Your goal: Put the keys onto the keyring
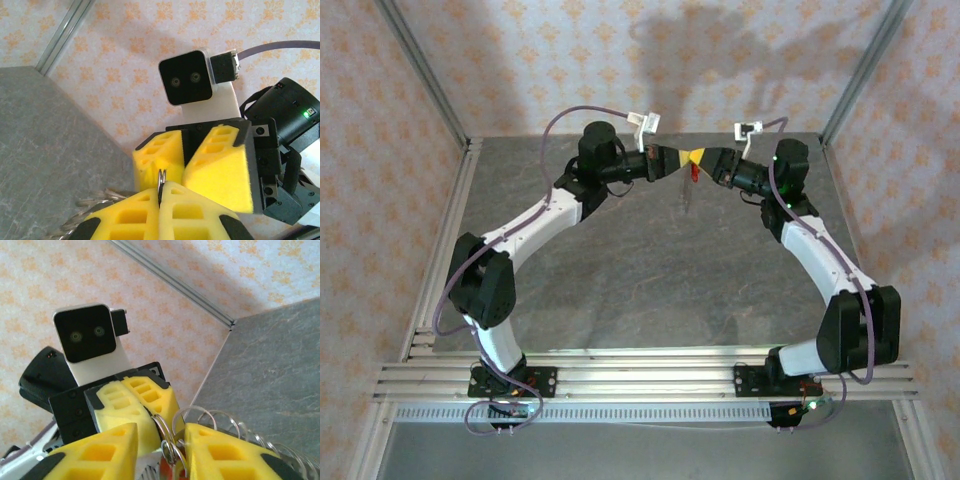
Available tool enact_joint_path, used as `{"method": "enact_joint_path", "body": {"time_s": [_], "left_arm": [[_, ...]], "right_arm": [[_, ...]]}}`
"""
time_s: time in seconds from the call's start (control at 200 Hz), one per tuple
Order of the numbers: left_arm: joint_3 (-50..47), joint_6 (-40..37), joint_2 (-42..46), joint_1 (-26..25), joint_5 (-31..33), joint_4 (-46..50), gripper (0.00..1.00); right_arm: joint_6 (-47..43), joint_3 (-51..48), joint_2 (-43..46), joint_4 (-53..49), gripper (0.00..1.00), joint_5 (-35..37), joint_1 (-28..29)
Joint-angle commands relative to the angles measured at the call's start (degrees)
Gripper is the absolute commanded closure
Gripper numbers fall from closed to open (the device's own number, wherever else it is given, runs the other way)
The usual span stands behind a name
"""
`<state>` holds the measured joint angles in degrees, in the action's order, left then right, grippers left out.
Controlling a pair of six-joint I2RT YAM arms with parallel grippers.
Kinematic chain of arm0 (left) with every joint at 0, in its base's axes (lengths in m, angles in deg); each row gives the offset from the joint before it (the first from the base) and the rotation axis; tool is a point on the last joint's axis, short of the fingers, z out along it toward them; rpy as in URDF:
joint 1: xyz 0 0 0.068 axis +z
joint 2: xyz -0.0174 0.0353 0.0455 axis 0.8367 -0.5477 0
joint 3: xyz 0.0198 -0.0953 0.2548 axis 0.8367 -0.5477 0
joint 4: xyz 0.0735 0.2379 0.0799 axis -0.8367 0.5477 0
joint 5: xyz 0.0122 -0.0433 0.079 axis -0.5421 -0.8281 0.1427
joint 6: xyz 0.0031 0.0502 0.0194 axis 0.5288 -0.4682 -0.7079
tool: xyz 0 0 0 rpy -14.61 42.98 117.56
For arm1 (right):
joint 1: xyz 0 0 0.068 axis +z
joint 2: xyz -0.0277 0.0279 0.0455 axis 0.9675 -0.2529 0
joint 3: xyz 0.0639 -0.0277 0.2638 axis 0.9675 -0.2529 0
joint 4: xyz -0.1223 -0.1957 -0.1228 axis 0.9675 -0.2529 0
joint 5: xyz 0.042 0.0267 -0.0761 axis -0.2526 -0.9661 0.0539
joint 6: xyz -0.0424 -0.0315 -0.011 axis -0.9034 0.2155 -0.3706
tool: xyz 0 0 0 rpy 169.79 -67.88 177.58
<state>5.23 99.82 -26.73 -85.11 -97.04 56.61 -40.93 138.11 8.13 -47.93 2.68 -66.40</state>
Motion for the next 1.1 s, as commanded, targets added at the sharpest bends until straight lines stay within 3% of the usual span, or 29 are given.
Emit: {"method": "enact_joint_path", "body": {"time_s": [0.0,0.34,0.49,0.911,1.091], "left_arm": [[-1.1,1.7,3.8,-0.4,3.1,-5.1,1.00],[-3.1,3.5,5.7,-0.4,5.0,-8.2,1.00],[-3.2,4.5,5.9,-0.4,5.2,-9.3,1.00],[-2.2,4.5,5.6,-0.5,4.5,-8.6,1.00],[-1.9,4.3,5.6,-0.6,4.5,-8.1,1.00]], "right_arm": [[0.1,-1.1,3.4,2.6,0.65,1.2,0.3],[0.7,-5.6,7.5,4.1,0.65,2.9,0.0],[3.1,-6.9,7.1,7.5,0.71,3.4,0.1],[4.6,-5.0,4.8,9.4,0.67,4.1,1.0],[4.3,-4.4,3.6,9.3,0.70,4.5,2.2]]}}
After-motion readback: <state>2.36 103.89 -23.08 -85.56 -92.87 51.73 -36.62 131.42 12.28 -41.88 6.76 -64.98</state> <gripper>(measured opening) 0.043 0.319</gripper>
